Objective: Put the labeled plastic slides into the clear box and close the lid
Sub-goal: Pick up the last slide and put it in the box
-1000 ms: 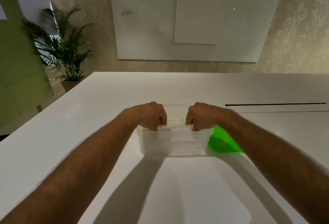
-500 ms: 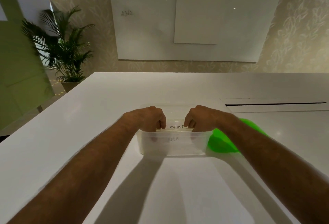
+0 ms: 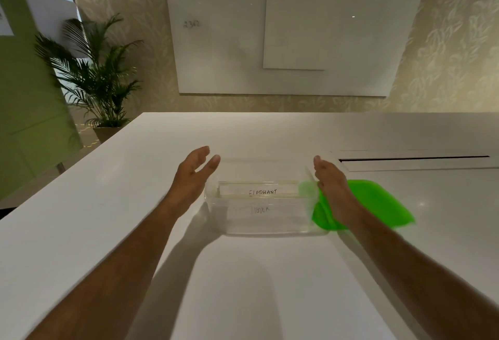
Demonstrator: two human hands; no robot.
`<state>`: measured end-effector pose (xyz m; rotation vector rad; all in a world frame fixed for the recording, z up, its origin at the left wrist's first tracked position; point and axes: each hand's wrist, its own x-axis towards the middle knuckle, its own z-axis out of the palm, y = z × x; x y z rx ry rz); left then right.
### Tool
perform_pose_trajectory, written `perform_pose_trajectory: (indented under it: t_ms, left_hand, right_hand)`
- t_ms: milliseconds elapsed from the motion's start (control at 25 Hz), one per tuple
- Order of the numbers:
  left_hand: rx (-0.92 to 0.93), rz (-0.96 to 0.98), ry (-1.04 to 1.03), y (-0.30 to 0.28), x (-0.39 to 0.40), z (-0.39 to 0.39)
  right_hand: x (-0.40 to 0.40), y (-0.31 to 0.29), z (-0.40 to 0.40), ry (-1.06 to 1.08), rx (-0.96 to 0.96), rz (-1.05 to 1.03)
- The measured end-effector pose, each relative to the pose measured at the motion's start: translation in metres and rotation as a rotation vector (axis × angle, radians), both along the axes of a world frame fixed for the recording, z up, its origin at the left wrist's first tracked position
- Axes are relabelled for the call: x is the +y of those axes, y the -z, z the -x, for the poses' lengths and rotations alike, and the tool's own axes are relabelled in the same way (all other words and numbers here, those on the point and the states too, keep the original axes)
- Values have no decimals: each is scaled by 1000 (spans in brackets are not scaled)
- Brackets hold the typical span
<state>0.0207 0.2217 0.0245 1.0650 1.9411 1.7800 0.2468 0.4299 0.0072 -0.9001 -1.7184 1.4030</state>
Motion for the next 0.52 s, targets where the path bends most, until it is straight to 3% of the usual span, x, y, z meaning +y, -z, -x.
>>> perform_pose_trajectory:
  t_ms: [80, 160, 280, 520]
  left_hand:
    - [-138, -16, 21, 16, -5, -5]
    - [-216, -31, 67, 25, -6, -12]
    - [-295, -46, 152, 30, -4, -20]
    - [-431, -45, 73, 31, -1, -31]
  right_hand:
    - [-5, 10, 1, -112, 107, 240]
    - [-11, 16, 2, -190, 176, 343]
    - [-23, 19, 4, -159, 171, 365]
    - [-33, 14, 9, -66, 246, 322]
